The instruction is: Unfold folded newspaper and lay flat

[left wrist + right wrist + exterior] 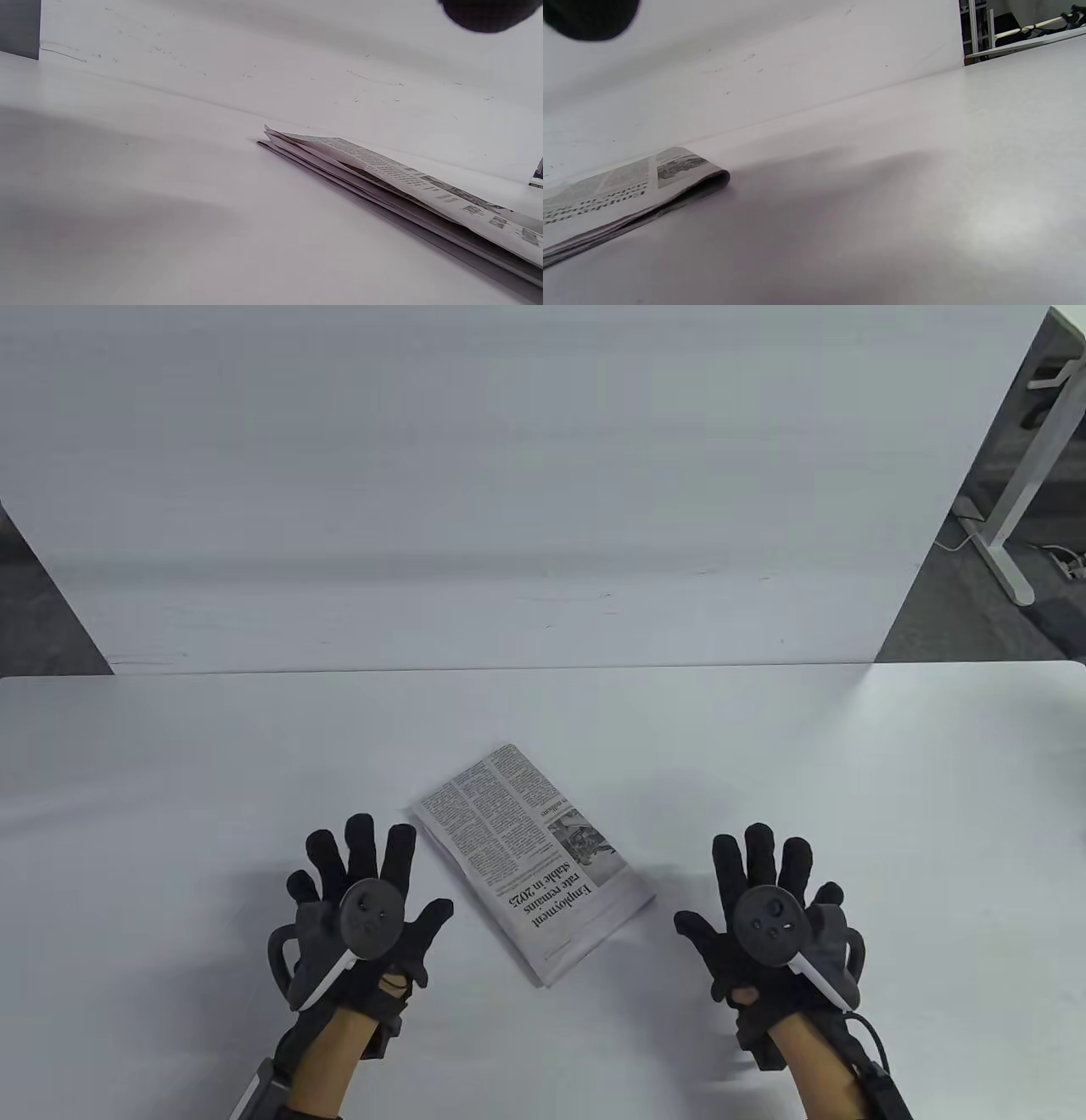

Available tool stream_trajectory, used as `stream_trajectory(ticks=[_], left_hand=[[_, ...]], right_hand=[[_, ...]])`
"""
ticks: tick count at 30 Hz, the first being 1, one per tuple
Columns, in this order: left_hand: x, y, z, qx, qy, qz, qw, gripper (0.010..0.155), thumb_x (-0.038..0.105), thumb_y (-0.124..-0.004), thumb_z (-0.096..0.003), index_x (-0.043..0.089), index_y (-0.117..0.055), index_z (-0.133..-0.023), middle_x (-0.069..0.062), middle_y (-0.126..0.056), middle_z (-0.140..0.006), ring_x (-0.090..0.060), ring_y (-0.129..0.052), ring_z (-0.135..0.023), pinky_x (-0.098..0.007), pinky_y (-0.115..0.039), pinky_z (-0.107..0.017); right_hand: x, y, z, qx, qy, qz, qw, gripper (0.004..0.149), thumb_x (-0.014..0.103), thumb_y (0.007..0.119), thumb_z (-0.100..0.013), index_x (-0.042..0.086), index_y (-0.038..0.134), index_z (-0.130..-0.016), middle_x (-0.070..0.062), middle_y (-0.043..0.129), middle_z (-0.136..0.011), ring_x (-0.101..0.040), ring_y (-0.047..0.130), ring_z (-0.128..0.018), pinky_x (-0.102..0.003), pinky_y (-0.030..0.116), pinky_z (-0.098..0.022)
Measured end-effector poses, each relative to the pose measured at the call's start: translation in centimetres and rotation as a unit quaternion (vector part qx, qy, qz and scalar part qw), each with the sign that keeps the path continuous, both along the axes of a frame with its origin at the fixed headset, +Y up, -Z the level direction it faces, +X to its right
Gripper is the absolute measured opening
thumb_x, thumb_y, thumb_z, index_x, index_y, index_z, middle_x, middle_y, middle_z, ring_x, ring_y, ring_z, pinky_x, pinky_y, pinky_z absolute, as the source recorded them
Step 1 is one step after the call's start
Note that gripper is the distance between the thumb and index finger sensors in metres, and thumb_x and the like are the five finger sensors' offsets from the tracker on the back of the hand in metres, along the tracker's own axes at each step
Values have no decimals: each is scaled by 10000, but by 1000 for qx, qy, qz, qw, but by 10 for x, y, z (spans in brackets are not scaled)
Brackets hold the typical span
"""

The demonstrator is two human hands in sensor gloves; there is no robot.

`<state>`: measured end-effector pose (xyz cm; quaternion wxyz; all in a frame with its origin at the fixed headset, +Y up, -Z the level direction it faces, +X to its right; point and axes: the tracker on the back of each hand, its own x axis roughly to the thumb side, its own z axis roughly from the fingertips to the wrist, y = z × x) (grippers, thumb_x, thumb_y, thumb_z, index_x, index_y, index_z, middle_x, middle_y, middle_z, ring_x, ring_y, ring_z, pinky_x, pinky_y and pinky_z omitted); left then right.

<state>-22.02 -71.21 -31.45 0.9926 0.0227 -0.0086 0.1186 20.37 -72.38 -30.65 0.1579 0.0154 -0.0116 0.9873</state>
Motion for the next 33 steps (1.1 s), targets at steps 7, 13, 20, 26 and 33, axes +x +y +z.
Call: stream_trajectory(ticks=[7, 13, 20, 26, 33], left_hand=[[2, 3, 4, 1, -3, 2, 1000, 862, 681, -660, -446, 393, -162, -1088, -94, -1, -1167, -536, 11, -1049, -779, -151, -721], [0, -2, 3, -9, 2, 9, 1000, 867, 675, -674, -445, 357, -201, -1098, -116, -84, -1184, -544, -72, -1070, -774, -193, -726], [8, 3, 0, -15, 13, 16, 1000, 854, 653, -715, -448, 221, -400, -1115, -176, -353, -1194, -584, -423, -1075, -741, -370, -731], [29, 5, -36, -65, 73, 24, 995, 813, 651, -719, -444, 116, -615, -1046, -216, -635, -1078, -563, -727, -909, -690, -524, -684], [51, -20, -79, -180, 170, -34, 968, 804, 695, -690, -426, 92, -720, -957, -221, -654, -1030, -545, -766, -863, -688, -553, -656]], right_hand=[[4, -1, -1, -13, -6, -12, 1000, 908, 710, 662, -424, 298, 202, -1090, -120, 37, -1177, -531, -9, -999, -826, 162, -578], [7, -2, -2, -18, -12, -24, 999, 900, 700, 664, -429, 291, 212, -1092, -127, 45, -1177, -535, -2, -998, -825, 164, -576], [11, -4, -3, -30, -18, -48, 998, 894, 691, 665, -433, 280, 226, -1094, -141, 60, -1178, -542, 12, -999, -827, 167, -572], [18, -7, -5, -48, -25, -75, 996, 883, 675, 669, -439, 267, 241, -1095, -154, 74, -1177, -552, 24, -996, -828, 168, -568], [24, -5, -7, -51, -31, -88, 994, 877, 665, 675, -442, 258, 258, -1097, -158, 92, -1179, -558, 37, -997, -829, 170, -566]])
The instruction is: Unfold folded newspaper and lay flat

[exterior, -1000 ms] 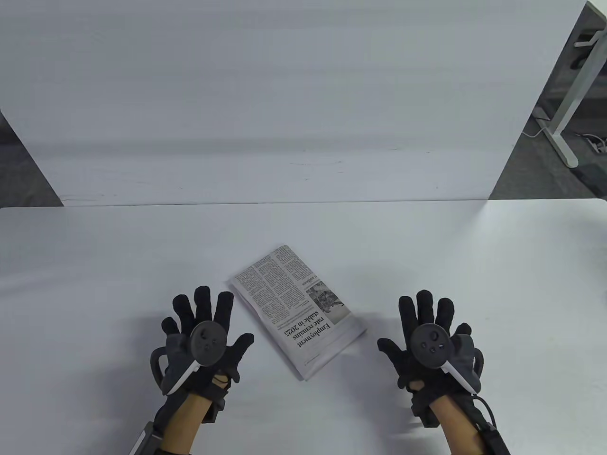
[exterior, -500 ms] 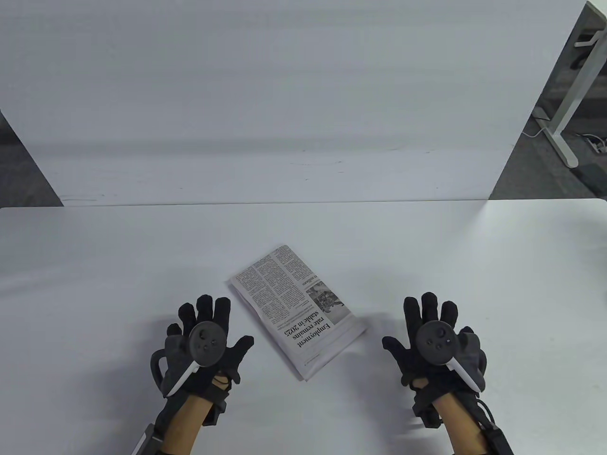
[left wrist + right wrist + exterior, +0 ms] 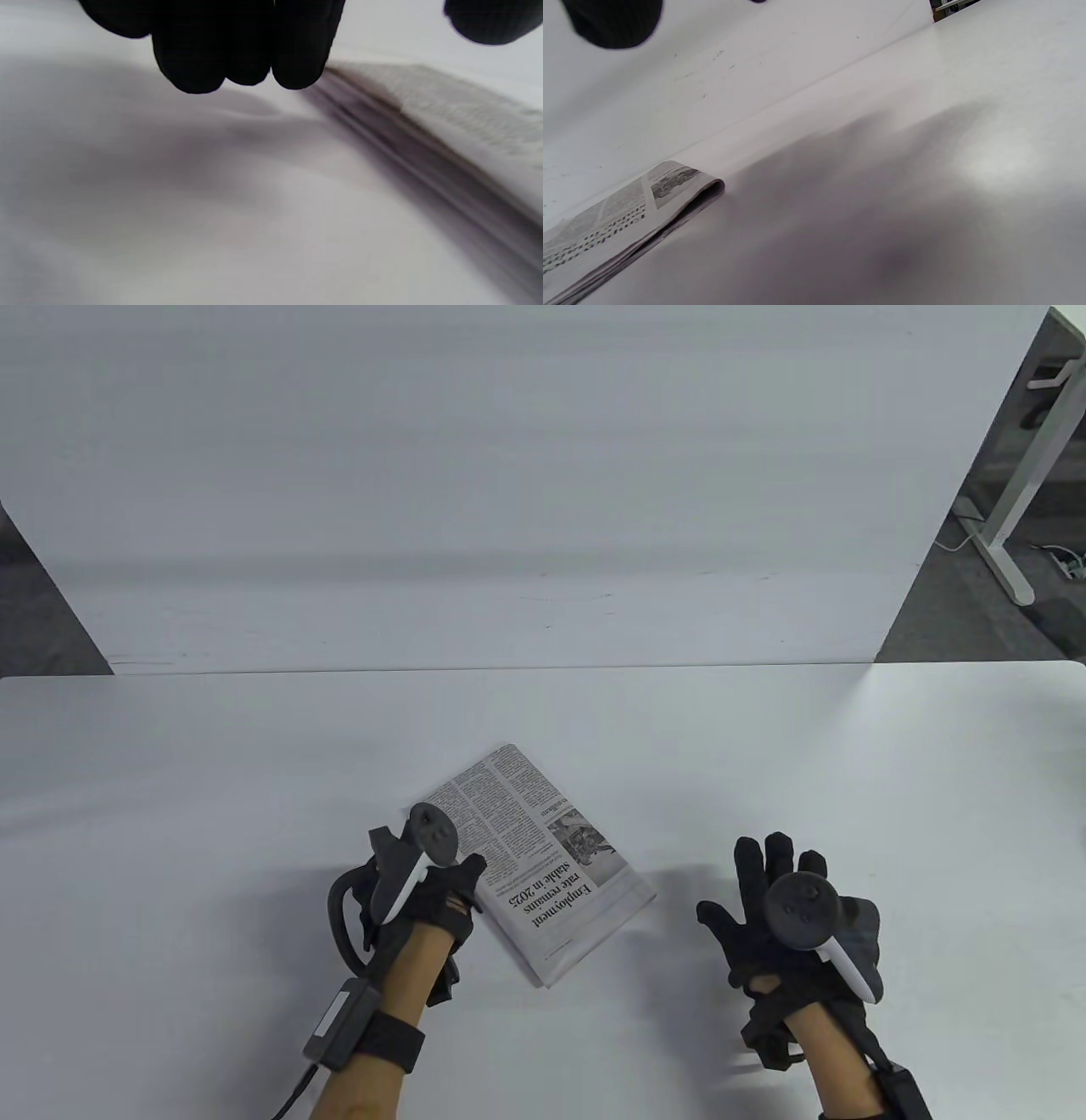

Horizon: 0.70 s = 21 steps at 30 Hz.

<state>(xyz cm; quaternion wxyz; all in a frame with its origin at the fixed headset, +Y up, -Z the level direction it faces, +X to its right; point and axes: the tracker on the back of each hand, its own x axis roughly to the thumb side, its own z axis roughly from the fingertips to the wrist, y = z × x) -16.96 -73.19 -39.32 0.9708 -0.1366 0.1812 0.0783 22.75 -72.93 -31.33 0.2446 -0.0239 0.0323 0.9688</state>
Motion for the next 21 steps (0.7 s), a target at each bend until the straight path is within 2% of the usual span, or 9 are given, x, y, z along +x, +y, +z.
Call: stream_trajectory(ticks=[4, 6, 9, 12, 14, 18, 21], left_hand=[[16, -15, -12, -42, 39, -12, 998, 820, 709, -686, -419, 68, -702, -930, -250, -515, -1073, -591, -651, -910, -709, -522, -659], [23, -21, -16, -28, 58, -13, 998, 789, 677, -717, -418, 51, -717, -898, -266, -455, -1086, -618, -571, -940, -718, -514, -658], [31, -27, -19, -24, 84, -11, 996, 683, 554, -778, -437, 31, -701, -870, -277, -339, -1109, -629, -441, -988, -755, -443, -673], [34, -30, -19, 5, 96, 0, 995, 588, 468, -793, -445, 21, -723, -820, -283, -322, -1117, -642, -388, -1011, -782, -405, -678], [32, -29, -20, 23, 106, 10, 994, 473, 378, -811, -452, 30, -777, -770, -272, -350, -1121, -633, -409, -1015, -782, -386, -689], [21, -27, -19, 61, 103, 36, 992, 412, 344, -860, -434, 41, -863, -713, -257, -424, -1112, -608, -461, -1007, -727, -412, -710], [9, -16, -16, 112, 83, 65, 988, 395, 348, -857, -433, 90, -845, -731, -254, -620, -1062, -596, -621, -974, -696, -546, -689]], right_hand=[[0, 0, 0, -2, 1, -3, 1000, 874, 661, 677, -443, 256, 261, -1097, -158, 93, -1179, -557, 36, -997, -828, 169, -566], [-1, -1, 0, -1, 1, -4, 1000, 873, 656, 681, -444, 252, 265, -1097, -163, 97, -1178, -560, 40, -995, -829, 170, -564], [-2, -1, 0, -4, 3, -1, 1000, 871, 650, 687, -444, 251, 271, -1097, -163, 99, -1177, -560, 41, -995, -829, 172, -564], [-3, -3, 0, -9, 6, -2, 1000, 869, 645, 690, -446, 251, 273, -1098, -162, 99, -1177, -560, 41, -995, -828, 172, -565], [-4, -3, -1, -10, 5, -2, 1000, 863, 638, 693, -447, 249, 279, -1097, -161, 102, -1177, -559, 45, -995, -828, 173, -564], [-3, -3, 0, -11, 4, -9, 1000, 860, 634, 695, -448, 247, 285, -1097, -166, 105, -1175, -562, 48, -993, -828, 178, -564], [-1, -3, -1, -9, 0, -13, 1000, 856, 631, 695, -449, 249, 286, -1097, -164, 107, -1177, -561, 51, -995, -827, 181, -567]])
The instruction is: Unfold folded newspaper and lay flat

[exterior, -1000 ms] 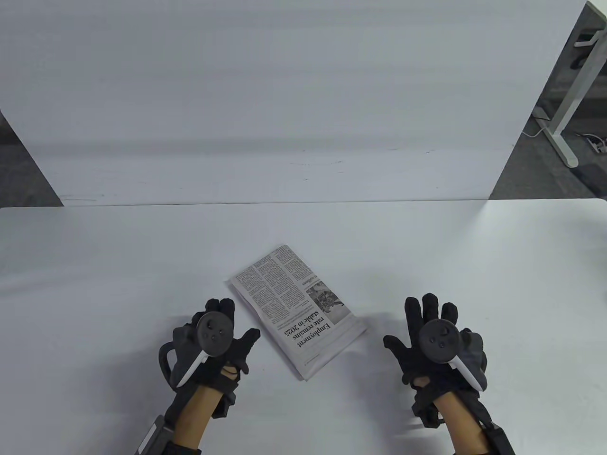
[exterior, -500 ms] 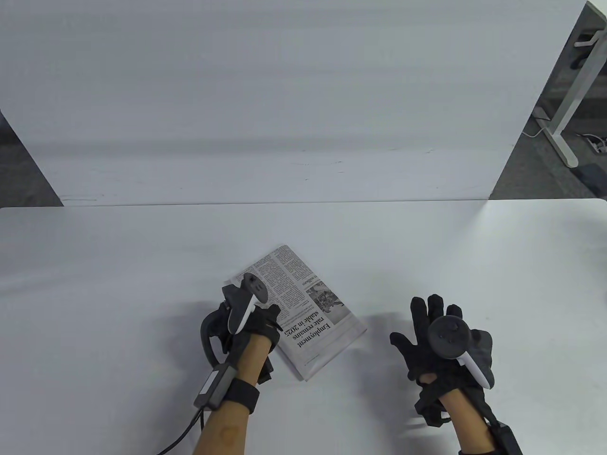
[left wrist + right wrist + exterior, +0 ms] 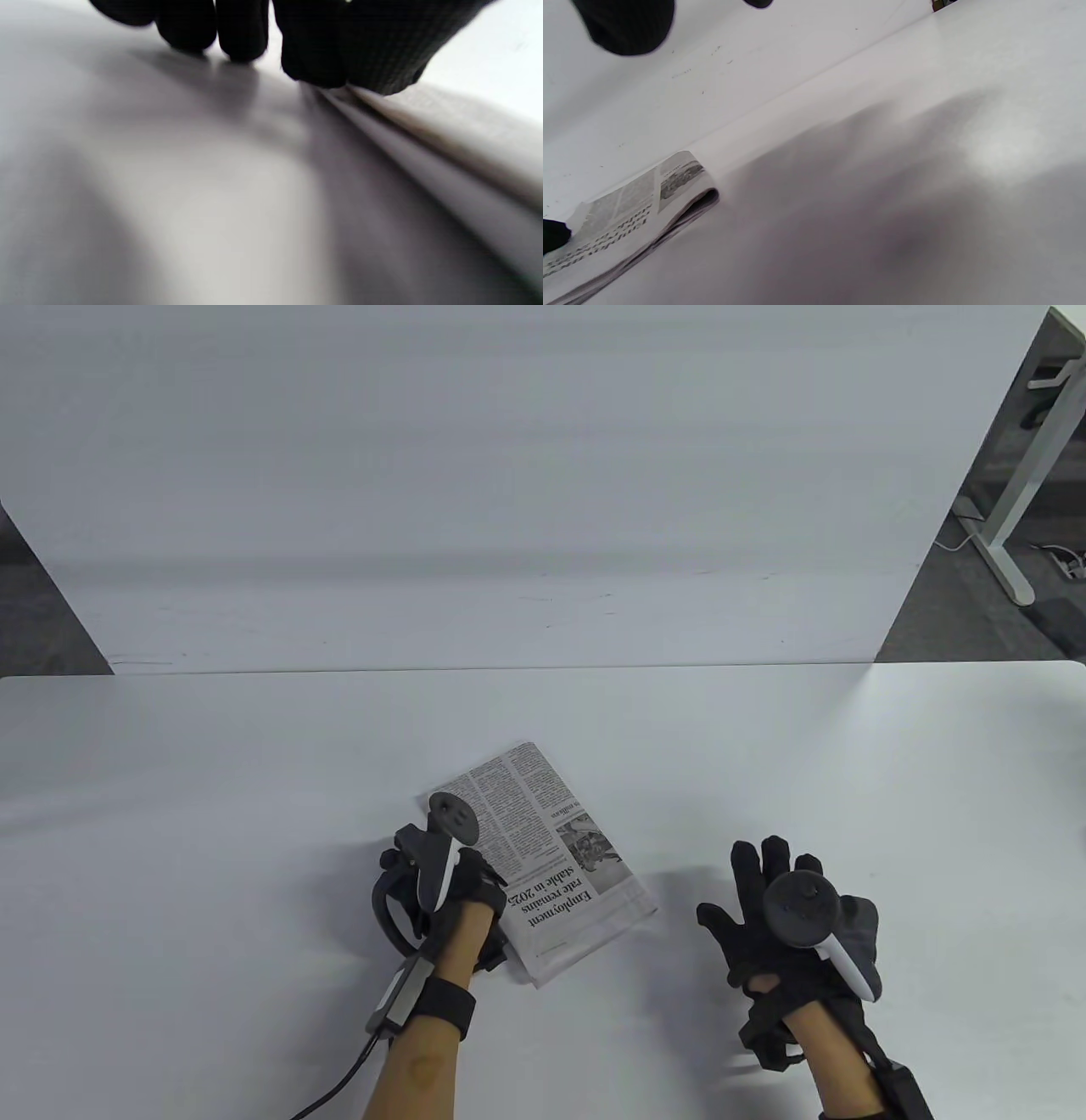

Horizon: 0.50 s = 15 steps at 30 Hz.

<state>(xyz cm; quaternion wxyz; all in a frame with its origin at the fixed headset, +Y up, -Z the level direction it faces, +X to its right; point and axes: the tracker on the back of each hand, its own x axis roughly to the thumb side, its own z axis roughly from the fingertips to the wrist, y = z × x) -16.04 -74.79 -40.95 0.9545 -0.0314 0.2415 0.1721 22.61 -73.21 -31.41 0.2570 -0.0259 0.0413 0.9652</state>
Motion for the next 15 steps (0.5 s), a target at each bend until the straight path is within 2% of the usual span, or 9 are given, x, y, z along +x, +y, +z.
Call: stream_trajectory(ticks=[2, 3, 4, 6, 8, 9, 11, 15], left_hand=[[-12, 9, 3, 38, -2, 26, 999, 382, 351, -859, -425, 119, -823, -727, -186, -844, -933, -501, -864, -868, -630, -712, -631], [-18, 13, 4, 52, -8, 46, 998, 377, 351, -876, -411, 118, -842, -706, -164, -918, -860, -469, -982, -758, -590, -794, -575], [-26, 16, 6, 56, -10, 79, 995, 370, 348, -886, -407, 122, -852, -697, -138, -956, -816, -424, -1050, -693, -559, -845, -535], [-40, 25, 13, 105, -13, 125, 987, 349, 336, -909, -393, 129, -866, -670, -108, -989, -763, -338, -1139, -572, -497, -922, -454], [-51, 31, 19, 154, -34, 163, 974, 323, 321, -927, -381, 134, -873, -639, -83, -1011, -717, -279, -1189, -476, -449, -970, -393], [-59, 35, 25, 176, -26, 195, 965, 316, 311, -932, -378, 135, -870, -633, -79, -1008, -713, -251, -1203, -447, -425, -986, -377], [-71, 41, 33, 234, -44, 261, 936, 311, 282, -942, -373, 117, -871, -626, -95, -1002, -712, -251, -1212, -417, -410, -999, -358], [-88, 52, 54, 313, -81, 286, 902, 306, 264, -941, -375, 120, -855, -631, -81, -978, -738, -230, -1206, -436, -402, -998, -386]], right_hand=[[1, -1, 0, -1, -1, -6, 1000, 853, 627, 696, -450, 248, 289, -1097, -166, 110, -1176, -563, 54, -995, -826, 183, -568], [1, -1, -1, -2, -1, -10, 1000, 853, 625, 698, -450, 245, 292, -1096, -164, 111, -1176, -563, 57, -995, -827, 186, -567], [2, -2, -1, -3, -1, -14, 1000, 853, 622, 700, -450, 244, 292, -1096, -168, 113, -1175, -564, 59, -994, -827, 186, -566], [3, -2, -1, -2, -3, -17, 1000, 850, 619, 701, -450, 241, 297, -1096, -172, 116, -1174, -567, 61, -992, -827, 189, -565], [3, -3, -1, -5, -2, -19, 1000, 846, 616, 699, -452, 240, 299, -1095, -173, 119, -1174, -569, 66, -991, -828, 192, -564], [3, -3, -1, -6, -2, -22, 1000, 845, 616, 699, -452, 240, 299, -1095, -173, 120, -1173, -569, 65, -991, -827, 193, -564], [2, -3, -1, -7, -3, -24, 1000, 845, 612, 701, -453, 237, 301, -1095, -177, 123, -1173, -571, 69, -990, -828, 195, -563], [2, -4, -1, -6, -2, -31, 1000, 839, 607, 702, -453, 237, 305, -1094, -179, 133, -1173, -573, 79, -990, -828, 202, -563]])
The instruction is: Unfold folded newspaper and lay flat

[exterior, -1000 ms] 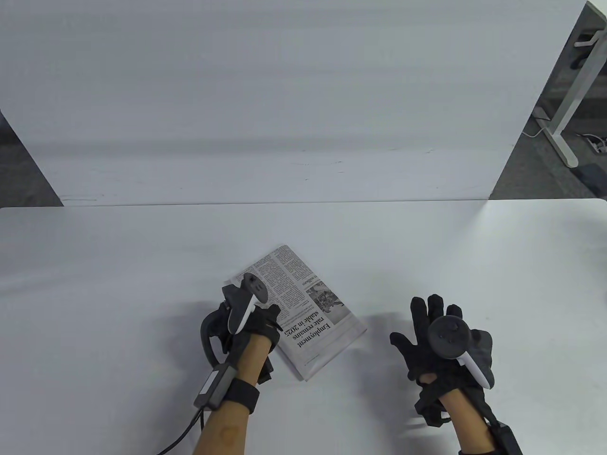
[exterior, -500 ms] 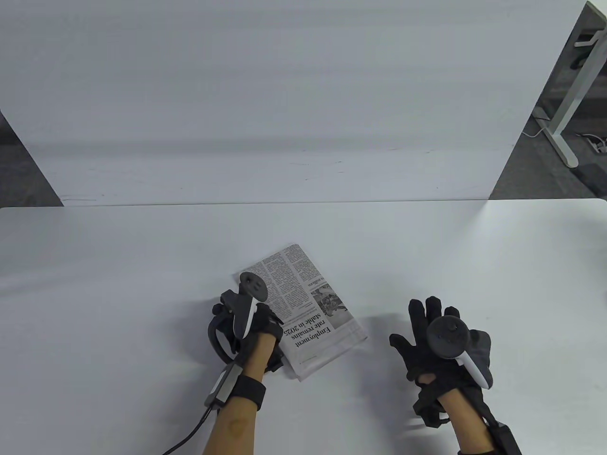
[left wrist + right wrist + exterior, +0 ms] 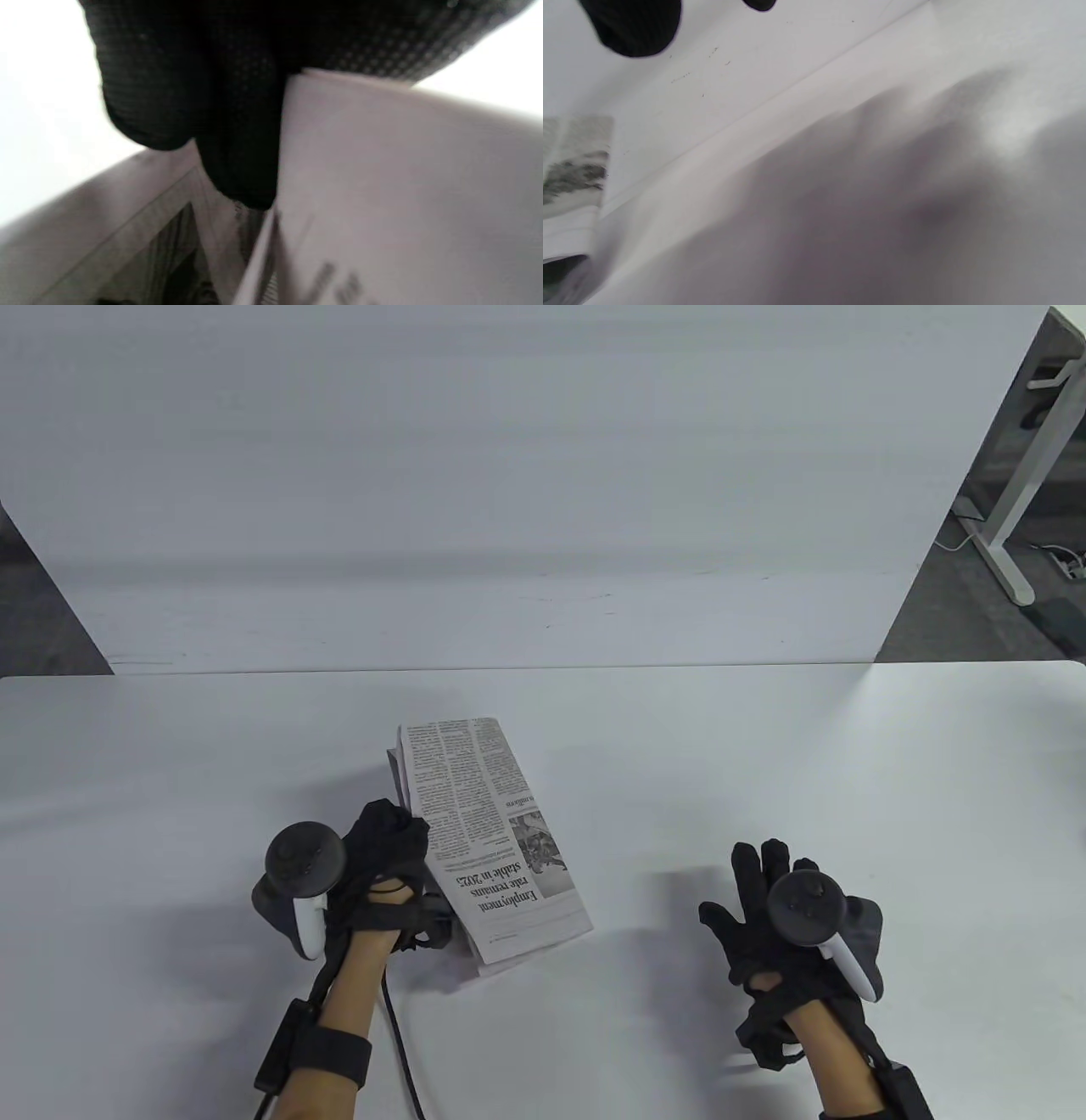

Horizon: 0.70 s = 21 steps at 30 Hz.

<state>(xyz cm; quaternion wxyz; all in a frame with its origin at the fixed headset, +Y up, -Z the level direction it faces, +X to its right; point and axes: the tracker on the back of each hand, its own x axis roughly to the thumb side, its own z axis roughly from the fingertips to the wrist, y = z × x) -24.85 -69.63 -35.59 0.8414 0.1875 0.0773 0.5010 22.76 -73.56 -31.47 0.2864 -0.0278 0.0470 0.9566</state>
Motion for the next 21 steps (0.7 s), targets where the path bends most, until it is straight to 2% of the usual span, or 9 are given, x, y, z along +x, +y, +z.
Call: stream_trajectory(ticks=[4, 8, 12, 15, 17, 21], left_hand=[[-10, -1, 21, 103, -39, 64, 992, 305, 238, -942, -383, 106, -849, -642, -94, -962, -756, -245, -1193, -449, -426, -981, -413], [-14, 5, 32, 146, -51, 81, 985, 304, 233, -941, -387, 105, -846, -646, -96, -957, -760, -247, -1188, -449, -429, -977, -419], [0, 15, 39, 179, -77, 81, 978, 303, 226, -942, -389, 99, -846, -647, -103, -954, -761, -256, -1186, -453, -437, -972, -421], [17, 22, 45, 201, -102, 68, 972, 303, 226, -941, -390, 97, -846, -647, -106, -953, -761, -258, -1185, -453, -439, -971, -419], [32, 26, 48, 212, -122, 65, 967, 303, 227, -940, -391, 98, -846, -648, -106, -953, -760, -258, -1184, -454, -438, -970, -421], [55, 27, 53, 217, -160, 72, 960, 302, 228, -940, -391, 98, -847, -648, -108, -955, -760, -259, -1186, -456, -438, -972, -420]], right_hand=[[1, -2, 0, -1, 0, -26, 1000, 842, 606, 704, -451, 235, 305, -1093, -182, 147, -1173, -574, 96, -992, -826, 216, -565], [1, 0, 0, 6, 2, -42, 999, 852, 621, 703, -448, 239, 298, -1092, -186, 169, -1177, -580, 121, -997, -824, 232, -570], [-9, 8, 3, 31, 32, -139, 989, 878, 640, 719, -438, 224, 311, -1094, -205, 249, -1184, -599, 213, -1010, -828, 270, -574], [-24, 14, 7, 35, 65, -239, 968, 899, 644, 738, -432, 201, 318, -1092, -220, 335, -1183, -594, 330, -1028, -819, 341, -599], [-40, 16, 10, 31, 95, -332, 938, 912, 625, 776, -419, 176, 344, -1086, -231, 411, -1170, -611, 437, -1012, -807, 411, -609], [-54, 17, 12, 24, 91, -418, 904, 883, 538, 839, -414, 119, 415, -1066, -248, 569, -1114, -587, 680, -940, -738, 572, -606]])
